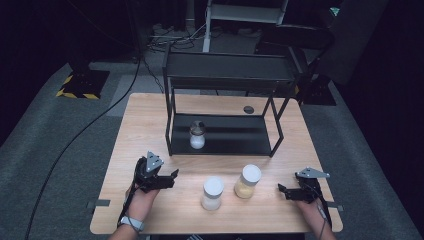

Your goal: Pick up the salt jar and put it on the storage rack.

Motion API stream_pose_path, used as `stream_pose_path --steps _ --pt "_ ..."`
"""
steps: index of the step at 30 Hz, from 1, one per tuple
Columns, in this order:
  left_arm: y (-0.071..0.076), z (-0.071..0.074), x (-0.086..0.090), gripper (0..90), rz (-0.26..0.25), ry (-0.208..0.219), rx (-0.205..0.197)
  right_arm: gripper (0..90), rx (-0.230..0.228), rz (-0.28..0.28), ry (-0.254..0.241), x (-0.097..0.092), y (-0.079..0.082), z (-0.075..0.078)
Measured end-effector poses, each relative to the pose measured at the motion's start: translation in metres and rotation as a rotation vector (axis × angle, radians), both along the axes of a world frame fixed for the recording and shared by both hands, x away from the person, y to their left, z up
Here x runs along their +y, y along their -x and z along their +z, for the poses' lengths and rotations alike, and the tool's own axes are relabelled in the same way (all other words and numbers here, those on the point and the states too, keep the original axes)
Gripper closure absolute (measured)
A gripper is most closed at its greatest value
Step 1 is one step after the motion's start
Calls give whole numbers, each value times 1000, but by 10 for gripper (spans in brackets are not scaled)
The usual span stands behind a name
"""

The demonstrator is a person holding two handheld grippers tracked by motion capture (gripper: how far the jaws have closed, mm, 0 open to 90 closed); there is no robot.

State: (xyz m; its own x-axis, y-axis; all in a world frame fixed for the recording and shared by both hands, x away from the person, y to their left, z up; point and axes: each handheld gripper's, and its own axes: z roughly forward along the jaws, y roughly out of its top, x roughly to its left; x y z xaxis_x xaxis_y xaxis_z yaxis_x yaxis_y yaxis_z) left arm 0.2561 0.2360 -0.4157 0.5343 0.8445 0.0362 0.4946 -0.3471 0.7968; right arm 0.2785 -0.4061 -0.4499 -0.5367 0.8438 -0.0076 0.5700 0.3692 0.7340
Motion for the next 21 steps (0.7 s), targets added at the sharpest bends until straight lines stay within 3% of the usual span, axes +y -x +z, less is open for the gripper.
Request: stream_pose_path --steps 8,21 --pt "-2 -11 -4 132 2 -45 45 76 0 0 -1 0 0 0" --pt "-4 -24 -4 123 42 -65 123 76 0 0 0 0 0 0"
